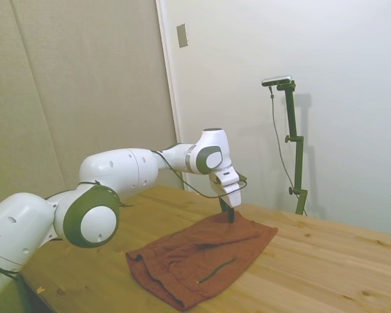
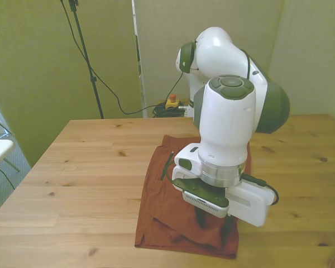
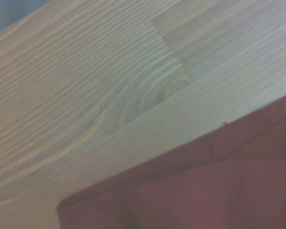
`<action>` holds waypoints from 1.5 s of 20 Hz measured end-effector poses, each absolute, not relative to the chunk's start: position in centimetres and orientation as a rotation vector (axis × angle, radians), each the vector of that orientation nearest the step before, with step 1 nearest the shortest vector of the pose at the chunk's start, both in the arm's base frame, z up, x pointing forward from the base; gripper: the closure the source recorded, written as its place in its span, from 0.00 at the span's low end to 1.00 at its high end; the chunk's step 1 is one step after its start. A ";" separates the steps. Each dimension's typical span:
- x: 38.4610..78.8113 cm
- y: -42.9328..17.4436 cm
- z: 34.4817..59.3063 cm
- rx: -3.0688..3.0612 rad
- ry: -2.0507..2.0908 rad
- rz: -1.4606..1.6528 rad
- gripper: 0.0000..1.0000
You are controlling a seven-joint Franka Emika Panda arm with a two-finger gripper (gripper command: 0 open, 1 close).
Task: Unfold the shorts
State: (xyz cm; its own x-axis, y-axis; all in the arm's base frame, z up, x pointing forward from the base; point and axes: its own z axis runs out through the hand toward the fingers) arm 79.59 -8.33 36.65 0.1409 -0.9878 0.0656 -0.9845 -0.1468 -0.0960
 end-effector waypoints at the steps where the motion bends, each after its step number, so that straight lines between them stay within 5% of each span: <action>1: 79.6 -8.3 36.6 -2.352 2.033 -0.172 1.00; 16: 79.8 -7.7 36.6 -2.347 2.007 -0.163 1.00; 30: 80.7 3.6 40.3 -2.345 1.683 -0.091 1.00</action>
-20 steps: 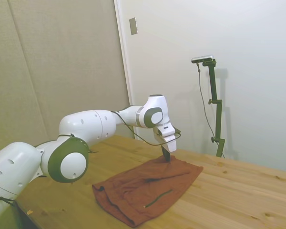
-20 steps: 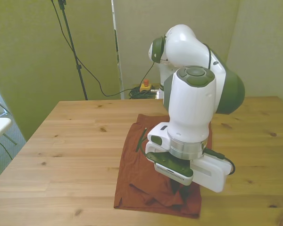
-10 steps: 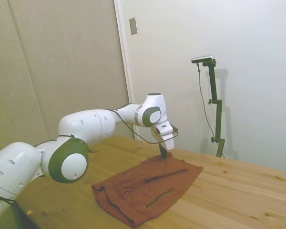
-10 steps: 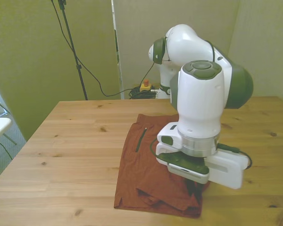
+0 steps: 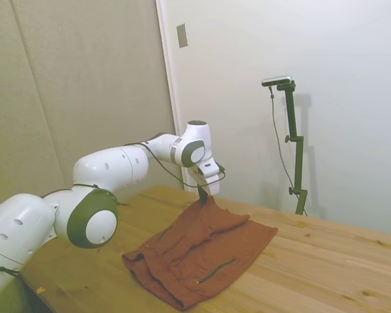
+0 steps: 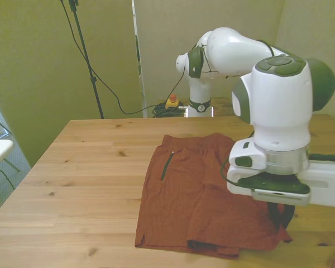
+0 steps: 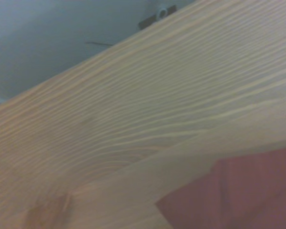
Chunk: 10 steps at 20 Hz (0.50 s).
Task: Unfold the shorts
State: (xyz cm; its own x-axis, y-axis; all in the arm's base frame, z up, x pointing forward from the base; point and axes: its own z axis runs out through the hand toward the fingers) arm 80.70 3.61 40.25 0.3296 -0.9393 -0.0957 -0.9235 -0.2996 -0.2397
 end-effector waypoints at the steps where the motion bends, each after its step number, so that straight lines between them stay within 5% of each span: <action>1: 80.7 4.5 40.5 -2.350 1.668 -0.094 1.00; 10: 80.8 10.8 39.5 -2.377 1.578 -0.097 1.00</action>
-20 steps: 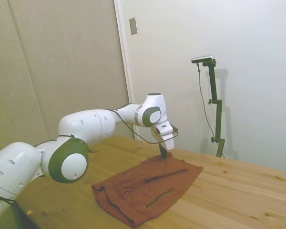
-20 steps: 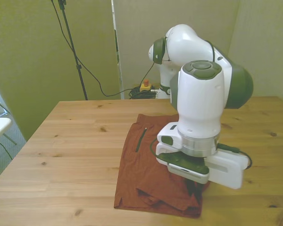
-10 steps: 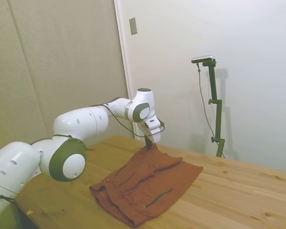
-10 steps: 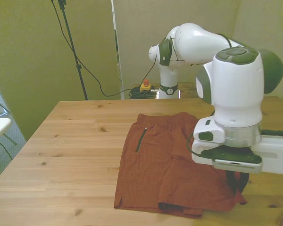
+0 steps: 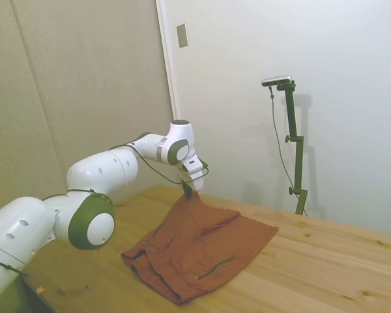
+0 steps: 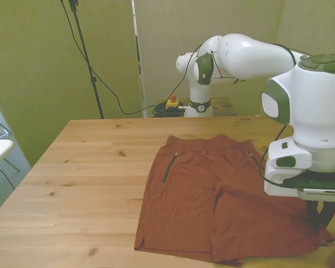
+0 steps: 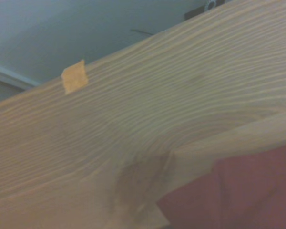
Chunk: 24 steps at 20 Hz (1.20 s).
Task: Unfold the shorts
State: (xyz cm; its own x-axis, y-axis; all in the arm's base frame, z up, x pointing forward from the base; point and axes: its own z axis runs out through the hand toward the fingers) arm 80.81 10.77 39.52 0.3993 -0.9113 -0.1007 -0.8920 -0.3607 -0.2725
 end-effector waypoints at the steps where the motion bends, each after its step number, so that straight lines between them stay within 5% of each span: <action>1: 80.8 11.4 39.2 -2.383 1.568 -0.091 1.00; 9: 79.7 17.3 38.1 -2.447 1.480 -0.049 1.00; 10: 79.6 17.7 38.0 -2.454 1.473 -0.037 0.00; 16: 79.5 18.2 37.0 -2.474 1.471 -0.028 0.00; 24: 79.5 17.8 39.4 -2.457 1.461 -0.071 0.00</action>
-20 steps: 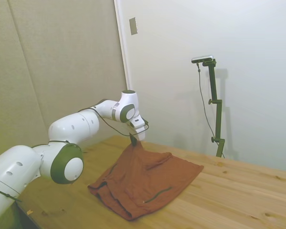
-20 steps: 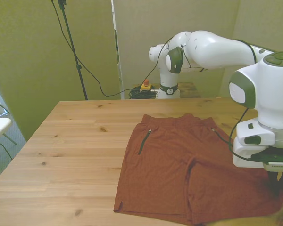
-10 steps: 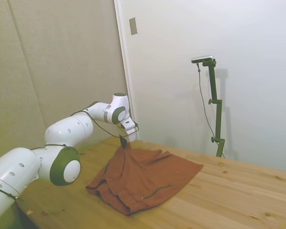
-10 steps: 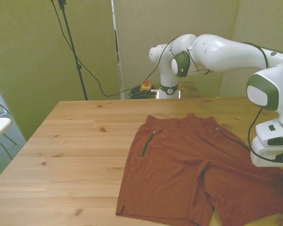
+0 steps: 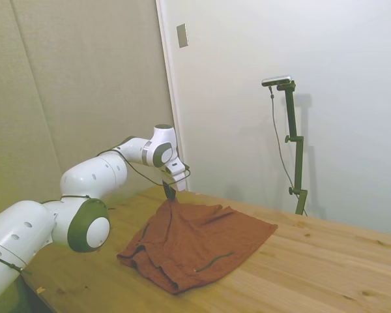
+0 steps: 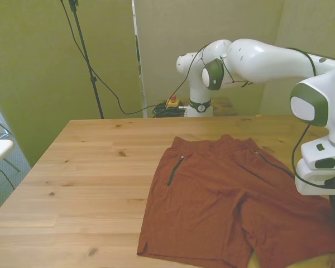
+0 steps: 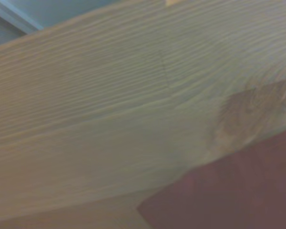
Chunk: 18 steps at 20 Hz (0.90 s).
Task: Unfold the shorts
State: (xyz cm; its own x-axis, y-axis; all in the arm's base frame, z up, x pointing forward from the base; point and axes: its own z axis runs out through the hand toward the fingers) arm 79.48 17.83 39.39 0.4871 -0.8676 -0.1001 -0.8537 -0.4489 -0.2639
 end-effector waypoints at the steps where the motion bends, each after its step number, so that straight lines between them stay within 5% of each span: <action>1: 79.4 17.8 40.0 -2.466 1.463 -0.095 0.00; 11: 77.1 14.5 46.0 -2.661 1.528 -0.152 0.00; 18: 76.7 15.1 47.1 -2.702 1.438 -0.167 0.00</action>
State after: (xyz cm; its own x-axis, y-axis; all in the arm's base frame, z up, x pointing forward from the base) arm 76.72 15.10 47.11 0.5545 -0.8300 0.0601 -0.8218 -0.5575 -0.1176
